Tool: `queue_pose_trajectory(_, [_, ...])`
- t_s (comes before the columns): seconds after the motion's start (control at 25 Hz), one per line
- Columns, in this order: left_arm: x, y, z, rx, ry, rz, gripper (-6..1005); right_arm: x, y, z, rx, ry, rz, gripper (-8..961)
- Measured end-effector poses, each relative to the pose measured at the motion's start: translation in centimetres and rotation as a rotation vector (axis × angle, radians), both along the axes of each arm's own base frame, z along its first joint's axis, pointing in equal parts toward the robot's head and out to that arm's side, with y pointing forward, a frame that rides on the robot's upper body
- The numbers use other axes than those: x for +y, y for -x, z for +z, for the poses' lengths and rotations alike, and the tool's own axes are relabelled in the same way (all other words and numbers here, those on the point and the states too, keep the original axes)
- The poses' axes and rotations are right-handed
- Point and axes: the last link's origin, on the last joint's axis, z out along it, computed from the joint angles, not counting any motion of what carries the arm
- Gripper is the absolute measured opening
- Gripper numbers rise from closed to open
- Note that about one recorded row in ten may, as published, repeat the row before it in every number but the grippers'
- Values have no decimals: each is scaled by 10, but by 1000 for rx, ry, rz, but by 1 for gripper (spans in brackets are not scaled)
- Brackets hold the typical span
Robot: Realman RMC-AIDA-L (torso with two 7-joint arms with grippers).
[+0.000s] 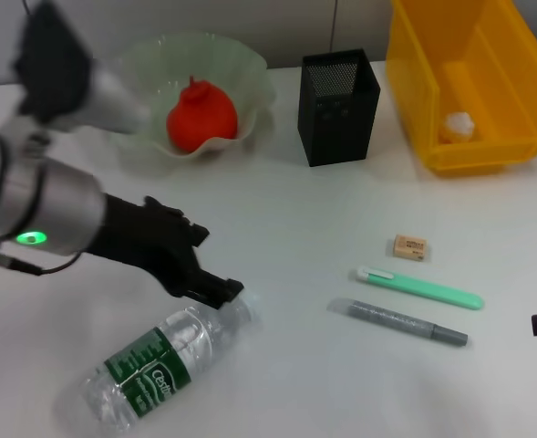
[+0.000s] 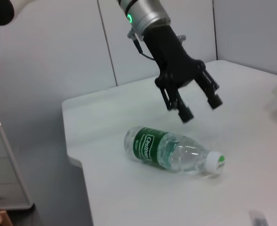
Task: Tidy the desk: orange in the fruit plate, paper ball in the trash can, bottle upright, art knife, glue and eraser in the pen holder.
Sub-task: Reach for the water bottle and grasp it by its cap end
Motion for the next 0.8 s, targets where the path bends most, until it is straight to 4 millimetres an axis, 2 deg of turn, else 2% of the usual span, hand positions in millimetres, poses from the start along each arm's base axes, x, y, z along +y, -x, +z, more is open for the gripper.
queue_pose_trajectory(0.12, [0, -6, -5, 42, 1, 9, 753, 0, 0, 0, 1, -3, 0, 841])
queue_pose_trajectory(0.16, [0, -19, -18, 137, -4, 26, 753, 1, 0, 0, 1, -3, 2, 841])
queue_pose_trajectory(0.2, [1, -23, -23, 180, -16, 34, 752, 2, 1, 0, 1, -3, 4, 841])
queue_pose_trajectory(0.32, [1, -23, -23, 180, -16, 34, 750, 4, 2, 0, 2, -2, 5, 841])
queue_pose_trajectory(0.4, [-3, -38, -40, 279, -13, 44, 749, 7, 4, -1, 3, 1, 9, 841])
queue_pose_trajectory(0.68, [-4, -41, -54, 341, -20, 97, 745, 11, 7, -4, 8, 16, 18, 840])
queue_pose_trajectory(0.8, [-1, -33, -62, 351, -35, 110, 743, 11, 7, -4, 8, 15, 18, 840])
